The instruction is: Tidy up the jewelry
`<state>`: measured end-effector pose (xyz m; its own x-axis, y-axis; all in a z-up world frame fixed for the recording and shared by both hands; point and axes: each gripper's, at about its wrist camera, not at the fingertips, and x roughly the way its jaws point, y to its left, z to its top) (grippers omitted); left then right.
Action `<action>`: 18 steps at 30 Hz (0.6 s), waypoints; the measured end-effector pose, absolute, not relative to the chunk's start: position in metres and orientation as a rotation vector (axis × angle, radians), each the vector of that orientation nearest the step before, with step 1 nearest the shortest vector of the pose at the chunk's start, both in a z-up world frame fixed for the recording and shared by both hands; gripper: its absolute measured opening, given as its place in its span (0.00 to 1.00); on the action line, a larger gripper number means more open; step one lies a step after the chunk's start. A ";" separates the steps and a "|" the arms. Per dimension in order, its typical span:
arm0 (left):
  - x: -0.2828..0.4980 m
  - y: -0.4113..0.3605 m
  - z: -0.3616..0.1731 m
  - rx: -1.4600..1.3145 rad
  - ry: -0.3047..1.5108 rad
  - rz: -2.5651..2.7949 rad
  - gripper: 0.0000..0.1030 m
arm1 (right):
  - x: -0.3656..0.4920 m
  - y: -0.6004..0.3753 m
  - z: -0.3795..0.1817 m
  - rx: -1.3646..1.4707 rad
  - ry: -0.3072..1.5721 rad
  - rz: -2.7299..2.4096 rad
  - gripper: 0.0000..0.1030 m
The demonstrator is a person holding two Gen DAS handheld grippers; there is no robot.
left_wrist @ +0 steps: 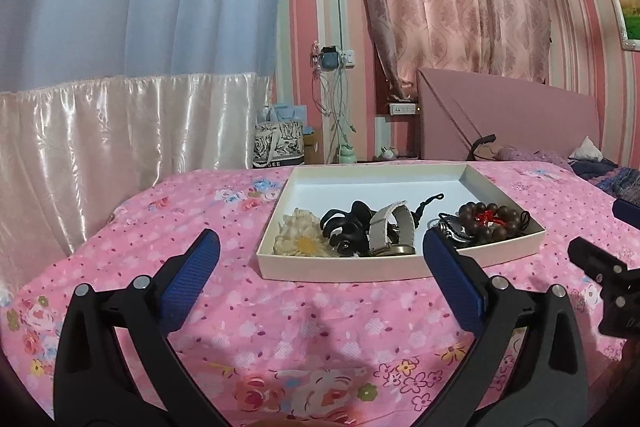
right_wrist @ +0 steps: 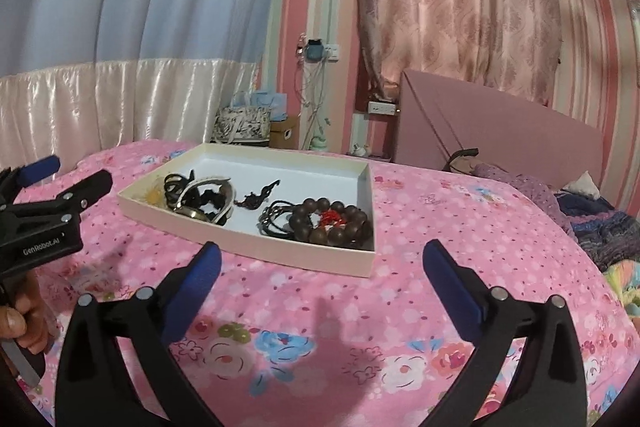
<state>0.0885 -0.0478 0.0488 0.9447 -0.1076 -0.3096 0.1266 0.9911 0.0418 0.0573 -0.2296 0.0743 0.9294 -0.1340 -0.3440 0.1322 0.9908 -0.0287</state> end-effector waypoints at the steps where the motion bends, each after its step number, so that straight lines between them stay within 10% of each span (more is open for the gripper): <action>1: 0.089 -0.047 0.049 0.060 0.313 -0.120 0.97 | 0.059 -0.232 0.074 0.004 0.359 -0.140 0.98; 18: 0.078 -0.061 0.052 0.131 0.267 -0.119 0.97 | 0.052 -0.234 0.077 -0.002 0.322 -0.174 0.98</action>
